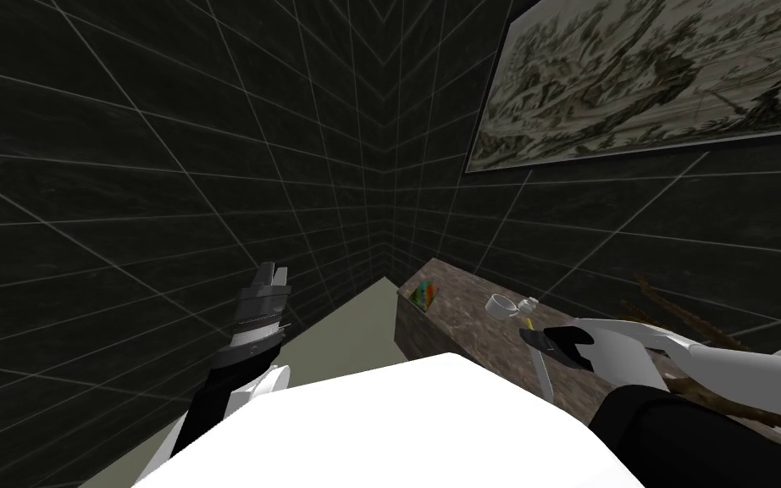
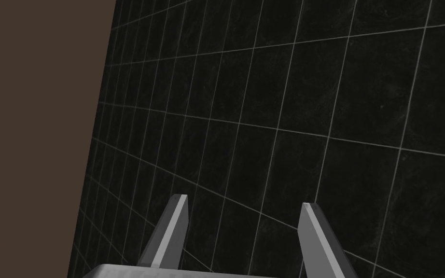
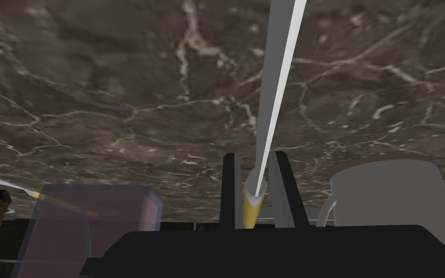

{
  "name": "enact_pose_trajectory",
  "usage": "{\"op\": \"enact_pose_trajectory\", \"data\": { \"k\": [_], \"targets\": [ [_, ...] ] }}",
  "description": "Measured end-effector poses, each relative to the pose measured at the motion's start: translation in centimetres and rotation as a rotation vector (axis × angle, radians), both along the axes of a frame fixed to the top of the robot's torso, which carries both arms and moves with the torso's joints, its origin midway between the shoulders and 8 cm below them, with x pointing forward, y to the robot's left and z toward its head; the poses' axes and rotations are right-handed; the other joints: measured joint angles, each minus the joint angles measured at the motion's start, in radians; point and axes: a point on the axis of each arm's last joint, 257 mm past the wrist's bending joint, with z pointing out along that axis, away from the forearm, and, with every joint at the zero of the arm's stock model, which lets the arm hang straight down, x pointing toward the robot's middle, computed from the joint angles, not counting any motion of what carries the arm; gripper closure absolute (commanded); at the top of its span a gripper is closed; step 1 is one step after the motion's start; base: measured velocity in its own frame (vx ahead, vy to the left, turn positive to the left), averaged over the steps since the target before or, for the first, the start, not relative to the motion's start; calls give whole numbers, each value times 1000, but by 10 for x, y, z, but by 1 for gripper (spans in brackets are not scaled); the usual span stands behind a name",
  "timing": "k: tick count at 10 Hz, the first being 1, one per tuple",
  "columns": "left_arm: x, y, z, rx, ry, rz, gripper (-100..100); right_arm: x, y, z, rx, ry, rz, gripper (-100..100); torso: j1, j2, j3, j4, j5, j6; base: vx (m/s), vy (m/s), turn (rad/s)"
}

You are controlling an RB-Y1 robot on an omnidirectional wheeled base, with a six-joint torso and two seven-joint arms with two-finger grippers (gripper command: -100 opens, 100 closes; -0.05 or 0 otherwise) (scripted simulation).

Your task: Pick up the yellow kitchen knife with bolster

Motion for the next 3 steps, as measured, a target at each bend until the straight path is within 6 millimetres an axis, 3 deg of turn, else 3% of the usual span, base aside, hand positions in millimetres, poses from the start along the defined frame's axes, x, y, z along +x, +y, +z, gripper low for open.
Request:
{"op": "enact_pose_trajectory", "data": {
  "k": [2, 3],
  "targets": [
    [0, 0, 0, 0, 0, 0, 0, 12, 4, 7, 1, 2, 11, 100, 1, 1, 1, 0, 0, 0, -33, 13, -38],
    [0, 0, 0, 0, 0, 0, 0, 12, 5, 8, 1, 1, 10, 0, 0, 0, 0, 0, 0, 0, 0, 0, 0]
  ]
}}
